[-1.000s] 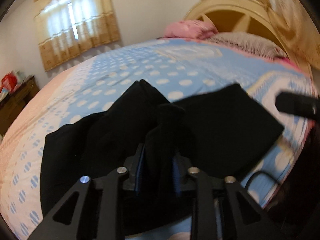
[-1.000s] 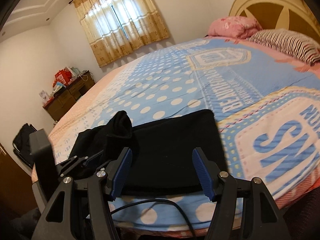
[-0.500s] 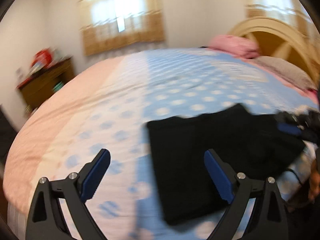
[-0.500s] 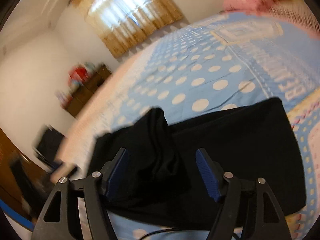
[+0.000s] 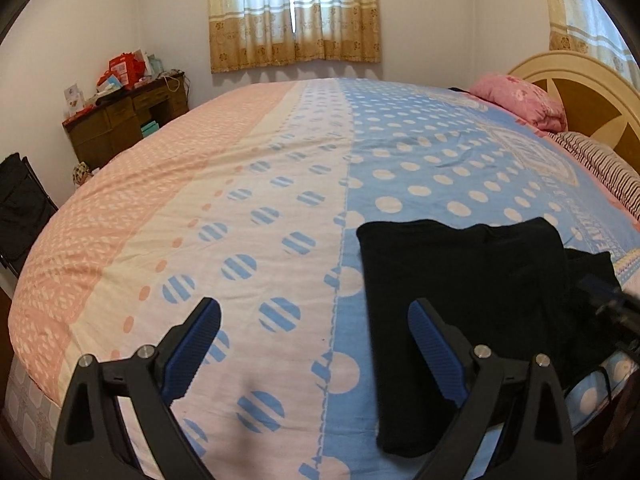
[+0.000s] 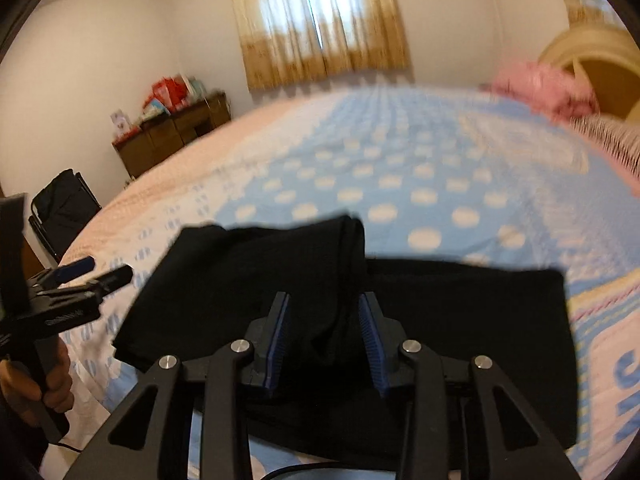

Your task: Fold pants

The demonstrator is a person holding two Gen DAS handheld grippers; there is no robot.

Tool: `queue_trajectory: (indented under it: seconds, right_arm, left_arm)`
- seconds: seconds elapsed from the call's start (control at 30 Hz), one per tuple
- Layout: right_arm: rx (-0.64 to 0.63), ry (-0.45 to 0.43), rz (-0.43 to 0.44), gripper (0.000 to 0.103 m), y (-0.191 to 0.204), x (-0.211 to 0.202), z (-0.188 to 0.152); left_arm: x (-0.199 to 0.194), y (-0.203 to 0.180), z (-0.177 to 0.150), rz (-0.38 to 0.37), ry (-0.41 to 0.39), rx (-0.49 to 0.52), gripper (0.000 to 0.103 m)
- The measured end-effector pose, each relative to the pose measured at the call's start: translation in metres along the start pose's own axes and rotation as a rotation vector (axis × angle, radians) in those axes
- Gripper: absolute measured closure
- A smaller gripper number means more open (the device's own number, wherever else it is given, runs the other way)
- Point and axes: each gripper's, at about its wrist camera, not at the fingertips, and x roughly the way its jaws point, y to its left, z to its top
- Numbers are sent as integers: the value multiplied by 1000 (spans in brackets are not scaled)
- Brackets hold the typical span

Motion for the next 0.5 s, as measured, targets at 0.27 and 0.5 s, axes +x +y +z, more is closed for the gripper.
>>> queue_trajectory:
  seconds: [0.27, 0.5]
  right_arm:
    - [-11, 169, -42, 71, 5, 36, -17]
    - [-4, 113, -16, 94, -4, 9, -8]
  left_arm:
    - [1, -2, 4, -11, 5, -29, 6]
    - [3, -4, 4, -3, 7, -19, 6]
